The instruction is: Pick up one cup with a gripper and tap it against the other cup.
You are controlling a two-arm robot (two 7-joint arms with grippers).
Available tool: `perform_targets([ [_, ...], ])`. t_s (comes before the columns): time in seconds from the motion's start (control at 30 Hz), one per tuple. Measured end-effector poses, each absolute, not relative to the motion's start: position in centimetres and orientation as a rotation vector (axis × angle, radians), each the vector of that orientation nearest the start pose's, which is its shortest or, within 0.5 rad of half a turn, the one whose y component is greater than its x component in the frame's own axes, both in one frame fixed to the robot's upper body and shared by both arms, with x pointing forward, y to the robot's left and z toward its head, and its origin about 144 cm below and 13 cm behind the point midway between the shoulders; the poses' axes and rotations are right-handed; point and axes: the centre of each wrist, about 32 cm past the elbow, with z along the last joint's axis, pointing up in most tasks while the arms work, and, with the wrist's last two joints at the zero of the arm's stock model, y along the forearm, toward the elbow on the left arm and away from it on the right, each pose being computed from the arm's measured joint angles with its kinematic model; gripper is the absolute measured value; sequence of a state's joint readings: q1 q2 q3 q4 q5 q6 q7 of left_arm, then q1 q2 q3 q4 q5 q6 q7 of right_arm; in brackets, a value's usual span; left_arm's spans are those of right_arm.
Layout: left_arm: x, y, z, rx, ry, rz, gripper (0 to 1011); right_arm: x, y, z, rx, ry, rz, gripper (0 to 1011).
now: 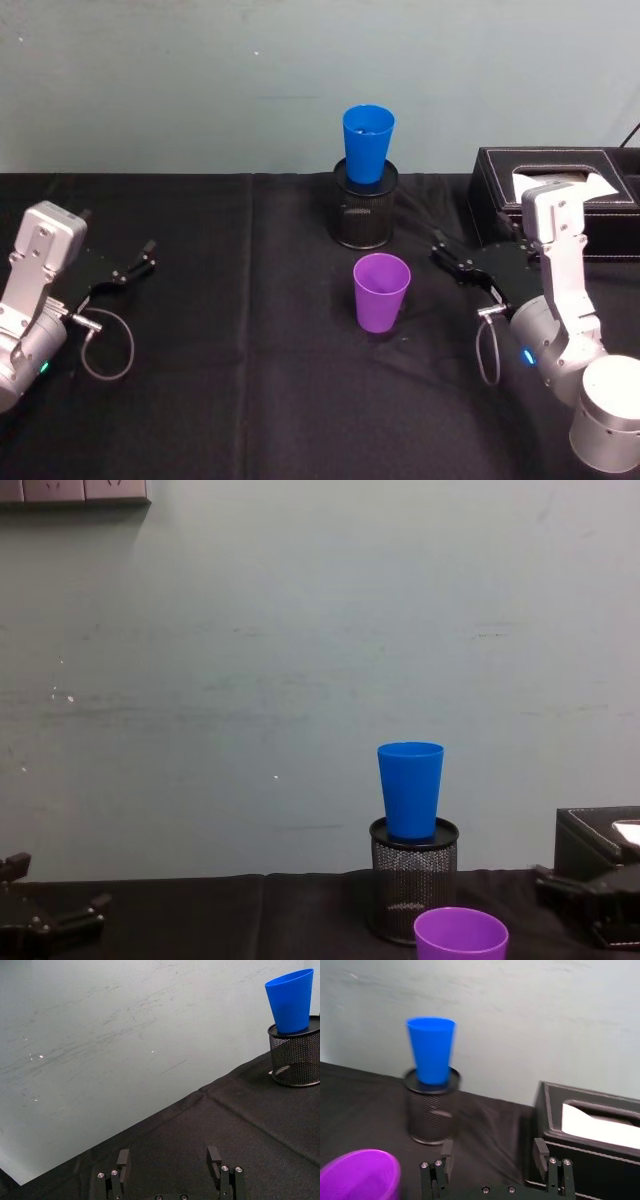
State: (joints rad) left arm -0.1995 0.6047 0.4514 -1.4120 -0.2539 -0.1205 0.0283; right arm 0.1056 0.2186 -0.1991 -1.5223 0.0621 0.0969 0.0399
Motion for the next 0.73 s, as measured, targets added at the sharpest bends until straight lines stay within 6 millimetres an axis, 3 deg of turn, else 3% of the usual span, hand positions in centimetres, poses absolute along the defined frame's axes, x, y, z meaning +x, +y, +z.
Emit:
perform_targets([
  [0.23, 48.86, 30.96, 113.98, 0.304, -0.285, 1.248, 1000, 48.84, -23.23, 114.51, -0.204, -0.09, -1.422, 1002],
  [0.73, 48.86, 30.97, 113.98, 0.305, -0.285, 1.248, 1000, 48.81, -23.26, 114.61, -0.206, -0.089, -1.416, 1002],
])
